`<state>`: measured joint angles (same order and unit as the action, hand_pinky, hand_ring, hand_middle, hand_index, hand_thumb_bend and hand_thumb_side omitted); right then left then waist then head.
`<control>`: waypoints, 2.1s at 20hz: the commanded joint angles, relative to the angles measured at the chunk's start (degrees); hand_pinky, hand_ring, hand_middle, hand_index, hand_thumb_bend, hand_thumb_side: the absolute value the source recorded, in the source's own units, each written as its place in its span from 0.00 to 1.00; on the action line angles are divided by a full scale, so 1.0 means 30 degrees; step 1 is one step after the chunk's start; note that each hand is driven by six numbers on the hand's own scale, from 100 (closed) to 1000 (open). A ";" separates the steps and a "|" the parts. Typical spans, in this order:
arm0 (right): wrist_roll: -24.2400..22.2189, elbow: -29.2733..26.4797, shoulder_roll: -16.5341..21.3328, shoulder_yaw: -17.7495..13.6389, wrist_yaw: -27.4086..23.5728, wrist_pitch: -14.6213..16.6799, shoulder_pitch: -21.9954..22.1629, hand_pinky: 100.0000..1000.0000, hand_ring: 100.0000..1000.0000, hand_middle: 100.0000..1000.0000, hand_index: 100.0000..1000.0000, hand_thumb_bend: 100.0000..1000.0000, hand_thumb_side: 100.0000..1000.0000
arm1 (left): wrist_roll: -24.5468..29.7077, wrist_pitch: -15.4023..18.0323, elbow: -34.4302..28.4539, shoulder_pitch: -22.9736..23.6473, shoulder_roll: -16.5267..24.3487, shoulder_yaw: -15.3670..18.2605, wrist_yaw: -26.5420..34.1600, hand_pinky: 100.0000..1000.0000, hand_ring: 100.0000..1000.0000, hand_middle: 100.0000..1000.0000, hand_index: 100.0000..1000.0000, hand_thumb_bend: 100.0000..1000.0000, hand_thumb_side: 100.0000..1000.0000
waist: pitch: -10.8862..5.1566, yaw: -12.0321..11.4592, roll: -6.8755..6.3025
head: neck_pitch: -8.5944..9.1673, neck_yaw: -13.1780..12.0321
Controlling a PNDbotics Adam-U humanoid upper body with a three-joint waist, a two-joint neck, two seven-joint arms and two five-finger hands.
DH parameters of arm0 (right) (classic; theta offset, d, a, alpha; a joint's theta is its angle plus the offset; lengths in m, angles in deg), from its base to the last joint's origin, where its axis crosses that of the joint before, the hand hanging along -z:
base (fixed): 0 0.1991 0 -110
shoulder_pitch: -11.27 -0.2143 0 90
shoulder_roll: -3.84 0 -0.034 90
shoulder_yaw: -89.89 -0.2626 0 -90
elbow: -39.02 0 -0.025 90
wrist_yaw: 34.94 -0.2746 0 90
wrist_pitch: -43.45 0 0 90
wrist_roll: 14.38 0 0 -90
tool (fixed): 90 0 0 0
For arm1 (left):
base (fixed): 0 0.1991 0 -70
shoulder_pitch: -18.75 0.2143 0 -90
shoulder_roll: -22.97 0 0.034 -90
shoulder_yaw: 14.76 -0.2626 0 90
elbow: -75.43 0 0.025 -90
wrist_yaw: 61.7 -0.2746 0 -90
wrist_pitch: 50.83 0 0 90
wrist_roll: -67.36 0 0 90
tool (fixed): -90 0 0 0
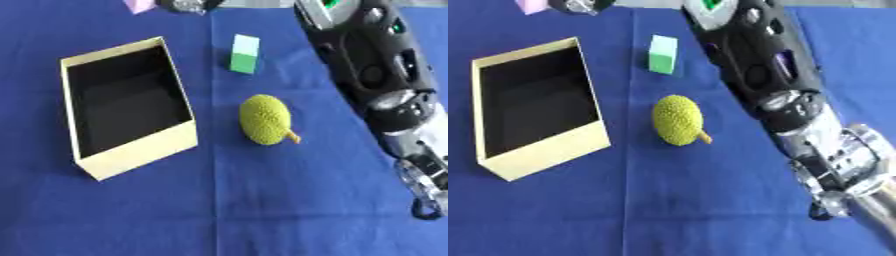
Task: Pick up objects on the table and place them in the box.
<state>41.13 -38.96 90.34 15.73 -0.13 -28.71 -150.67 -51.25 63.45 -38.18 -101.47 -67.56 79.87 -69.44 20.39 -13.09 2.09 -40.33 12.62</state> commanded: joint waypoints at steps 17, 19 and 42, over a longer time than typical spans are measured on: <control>0.0994 0.2709 -0.3947 0.0251 0.4218 0.0068 0.1070 0.77 0.53 0.19 0.46 0.09 0.00 | 0.0591 0.0166 -0.0329 -0.0452 0.0441 -0.0384 -0.0003 0.69 0.77 0.72 0.80 0.19 0.53 | -0.0848 -0.0296 0.0041 | -0.0122 0.0287; 0.1087 0.2779 -0.3948 0.0291 0.4431 0.0139 0.1124 0.77 0.54 0.20 0.46 0.10 0.00 | 0.0645 0.0139 -0.0329 -0.0438 0.0429 -0.0389 0.0025 0.69 0.77 0.72 0.80 0.19 0.53 | -0.0850 -0.0302 0.0055 | -0.0109 0.0268; -0.0245 0.3996 -0.3222 -0.0243 0.9213 0.2439 0.2021 0.89 0.94 0.80 0.93 0.20 0.07 | 0.0919 -0.0083 -0.0329 -0.0087 0.0387 -0.0378 0.0288 0.69 0.78 0.72 0.80 0.17 0.55 | -0.0754 -0.0045 -0.0012 | 0.0177 0.0065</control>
<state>40.95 -26.06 79.72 15.66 26.72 -21.70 -143.70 -48.75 63.17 -38.18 -101.41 -67.45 78.62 -68.70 19.36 -13.21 2.57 -40.26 12.87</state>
